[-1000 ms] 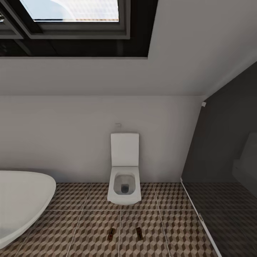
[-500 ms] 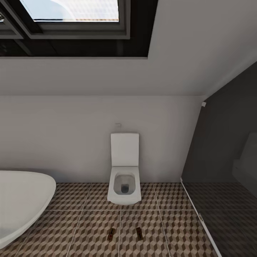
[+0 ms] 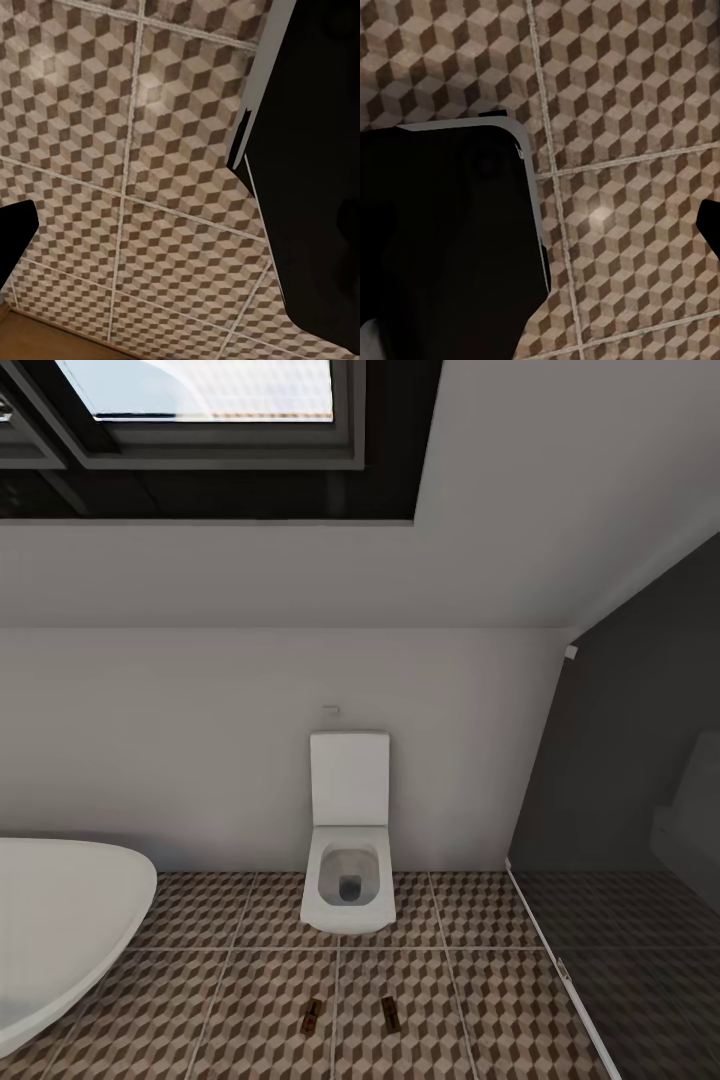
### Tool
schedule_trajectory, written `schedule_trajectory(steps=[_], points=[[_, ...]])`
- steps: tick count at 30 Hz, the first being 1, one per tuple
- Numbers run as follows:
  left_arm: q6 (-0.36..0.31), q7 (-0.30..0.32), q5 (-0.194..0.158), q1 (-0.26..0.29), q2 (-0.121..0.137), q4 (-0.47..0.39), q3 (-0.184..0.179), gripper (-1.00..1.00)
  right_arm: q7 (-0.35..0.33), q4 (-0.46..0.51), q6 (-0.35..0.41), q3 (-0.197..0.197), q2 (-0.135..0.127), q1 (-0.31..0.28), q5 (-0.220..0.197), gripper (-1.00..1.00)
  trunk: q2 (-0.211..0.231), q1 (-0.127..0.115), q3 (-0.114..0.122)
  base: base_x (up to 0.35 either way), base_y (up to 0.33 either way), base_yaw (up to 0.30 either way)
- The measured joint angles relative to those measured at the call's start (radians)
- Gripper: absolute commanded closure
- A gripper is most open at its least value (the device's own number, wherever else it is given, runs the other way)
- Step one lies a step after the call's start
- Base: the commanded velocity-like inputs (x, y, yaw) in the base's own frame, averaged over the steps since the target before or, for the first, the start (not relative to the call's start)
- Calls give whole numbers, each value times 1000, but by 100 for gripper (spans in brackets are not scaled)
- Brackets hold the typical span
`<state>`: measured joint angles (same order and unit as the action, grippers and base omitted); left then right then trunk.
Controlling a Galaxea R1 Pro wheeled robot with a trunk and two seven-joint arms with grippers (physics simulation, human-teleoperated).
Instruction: Take the four mousetraps from the cabinet in the bathroom and place them on the bathroom floor. Make sure all four end up on the same floor surface, and ensure that at least two of them are either under or directly next to the same bathroom sink.
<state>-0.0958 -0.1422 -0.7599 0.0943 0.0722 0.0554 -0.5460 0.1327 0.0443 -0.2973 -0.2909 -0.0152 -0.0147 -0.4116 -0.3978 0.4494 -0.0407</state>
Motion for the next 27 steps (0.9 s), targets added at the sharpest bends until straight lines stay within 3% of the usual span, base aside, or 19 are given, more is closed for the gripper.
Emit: schedule_trajectory(steps=[27], points=[[0, 0, 0, 0, 0, 0, 0, -100, 0, 0, 0, 0, 0, 0, 0, -100, 0, 0, 0, 0, 0, 0]])
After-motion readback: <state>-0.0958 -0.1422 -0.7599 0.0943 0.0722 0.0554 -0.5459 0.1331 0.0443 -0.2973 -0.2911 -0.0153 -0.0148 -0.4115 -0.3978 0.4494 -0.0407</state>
